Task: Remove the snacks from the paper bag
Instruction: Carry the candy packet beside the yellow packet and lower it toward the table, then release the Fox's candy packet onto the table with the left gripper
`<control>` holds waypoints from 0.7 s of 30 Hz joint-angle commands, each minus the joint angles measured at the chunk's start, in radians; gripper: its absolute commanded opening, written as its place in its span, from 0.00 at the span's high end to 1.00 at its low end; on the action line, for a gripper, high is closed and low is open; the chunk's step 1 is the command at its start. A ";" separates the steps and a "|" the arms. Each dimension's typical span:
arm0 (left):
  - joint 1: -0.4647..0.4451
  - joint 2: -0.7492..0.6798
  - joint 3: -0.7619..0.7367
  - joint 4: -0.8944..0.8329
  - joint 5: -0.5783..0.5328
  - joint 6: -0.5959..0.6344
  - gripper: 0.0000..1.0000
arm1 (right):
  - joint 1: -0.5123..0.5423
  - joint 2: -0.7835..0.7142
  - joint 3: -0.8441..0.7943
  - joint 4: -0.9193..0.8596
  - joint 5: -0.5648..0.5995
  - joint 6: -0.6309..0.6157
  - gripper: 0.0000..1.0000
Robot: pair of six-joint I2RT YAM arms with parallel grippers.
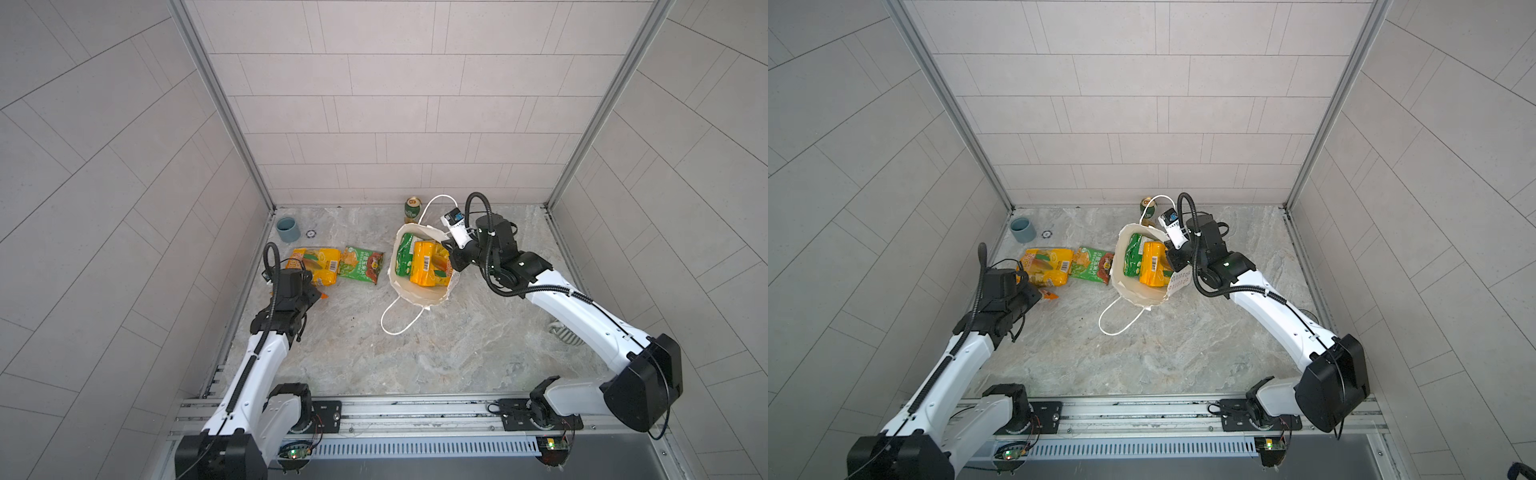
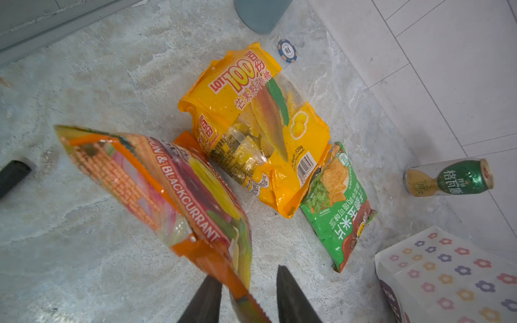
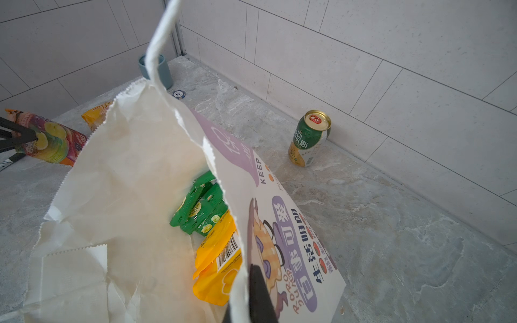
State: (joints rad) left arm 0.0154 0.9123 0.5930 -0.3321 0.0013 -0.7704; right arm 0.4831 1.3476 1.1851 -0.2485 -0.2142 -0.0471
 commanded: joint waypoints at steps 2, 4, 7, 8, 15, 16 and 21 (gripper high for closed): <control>0.005 -0.032 -0.012 -0.030 0.012 -0.004 0.59 | -0.003 -0.040 -0.011 0.043 -0.004 0.013 1.00; 0.006 -0.033 -0.010 -0.034 0.020 -0.005 0.58 | -0.005 -0.040 -0.013 0.044 -0.004 0.015 1.00; 0.005 -0.038 -0.006 -0.040 0.058 -0.004 0.55 | -0.005 -0.044 -0.013 0.044 -0.004 0.016 0.99; 0.006 -0.042 -0.005 -0.040 0.063 0.000 0.55 | -0.005 -0.046 -0.014 0.046 -0.002 0.018 0.99; 0.004 -0.084 0.037 -0.025 0.102 0.040 0.53 | -0.005 -0.048 -0.018 0.048 -0.003 0.021 0.96; 0.005 -0.085 0.051 -0.042 0.097 0.040 0.54 | -0.005 -0.050 -0.018 0.049 -0.004 0.020 0.96; 0.003 -0.100 0.099 -0.067 0.110 0.074 0.53 | -0.005 -0.054 -0.018 0.048 0.000 0.021 0.94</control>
State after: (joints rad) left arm 0.0154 0.8345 0.6464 -0.3767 0.0940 -0.7383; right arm 0.4831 1.3334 1.1702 -0.2356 -0.2138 -0.0429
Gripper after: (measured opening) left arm 0.464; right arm 0.056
